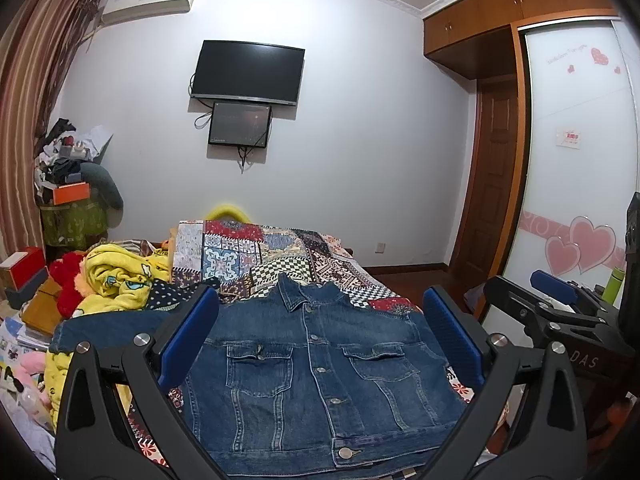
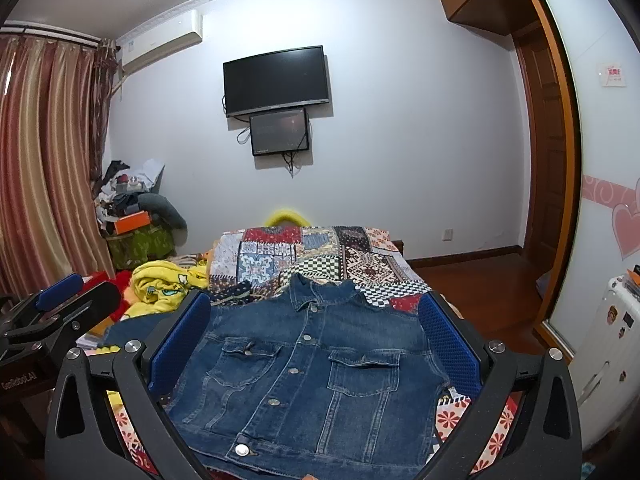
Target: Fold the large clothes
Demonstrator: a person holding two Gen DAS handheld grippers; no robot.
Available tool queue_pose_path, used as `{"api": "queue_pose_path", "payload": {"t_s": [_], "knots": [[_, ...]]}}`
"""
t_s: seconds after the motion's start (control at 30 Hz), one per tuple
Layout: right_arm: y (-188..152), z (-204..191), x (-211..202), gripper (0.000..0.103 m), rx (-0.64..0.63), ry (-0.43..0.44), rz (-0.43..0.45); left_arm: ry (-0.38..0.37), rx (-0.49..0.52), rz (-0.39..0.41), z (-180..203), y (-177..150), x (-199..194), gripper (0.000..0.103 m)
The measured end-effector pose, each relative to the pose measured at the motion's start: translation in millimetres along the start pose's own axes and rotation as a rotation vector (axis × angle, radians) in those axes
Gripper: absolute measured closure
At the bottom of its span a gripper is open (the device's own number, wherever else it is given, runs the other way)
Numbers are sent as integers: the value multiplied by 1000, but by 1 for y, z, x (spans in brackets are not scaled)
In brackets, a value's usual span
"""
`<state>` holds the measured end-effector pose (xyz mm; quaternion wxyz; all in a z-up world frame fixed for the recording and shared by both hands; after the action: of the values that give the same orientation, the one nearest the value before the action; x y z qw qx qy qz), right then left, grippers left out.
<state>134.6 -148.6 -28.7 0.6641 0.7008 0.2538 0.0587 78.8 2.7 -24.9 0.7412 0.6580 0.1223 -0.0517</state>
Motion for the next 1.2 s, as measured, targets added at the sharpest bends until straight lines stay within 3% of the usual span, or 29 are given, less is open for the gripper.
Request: {"api": "queue_pose_path", "payload": {"t_s": [0.47, 0.8, 0.93, 1.0, 1.2], "knots": [[-2, 1, 44, 0, -29, -7, -69, 58, -42, -61, -42, -8, 53, 0], [1, 2, 110, 0, -84, 5, -105, 198, -163, -167, -139, -19, 124, 1], [-4, 6, 141, 0, -109, -2, -138, 265, -192, -224, -196, -40, 153, 1], [-11, 9, 158, 0, -120, -9, -170, 261, -190, -261, -220, -56, 165, 0], [-55, 24, 206, 0, -99, 30, -370, 252, -318, -431, -290, -129, 189, 0]]}}
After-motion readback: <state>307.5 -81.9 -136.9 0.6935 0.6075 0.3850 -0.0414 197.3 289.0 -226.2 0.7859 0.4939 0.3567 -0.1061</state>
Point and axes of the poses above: each gripper's, at about its wrist camera, not at the fingertips, and x roughly the way its jaws point, z to its right, y to its top, the point moved 7 cm from there along x, roughly the way its jaws point, and after that the axes turned 7 degrees about y, right-handed, at the moved point
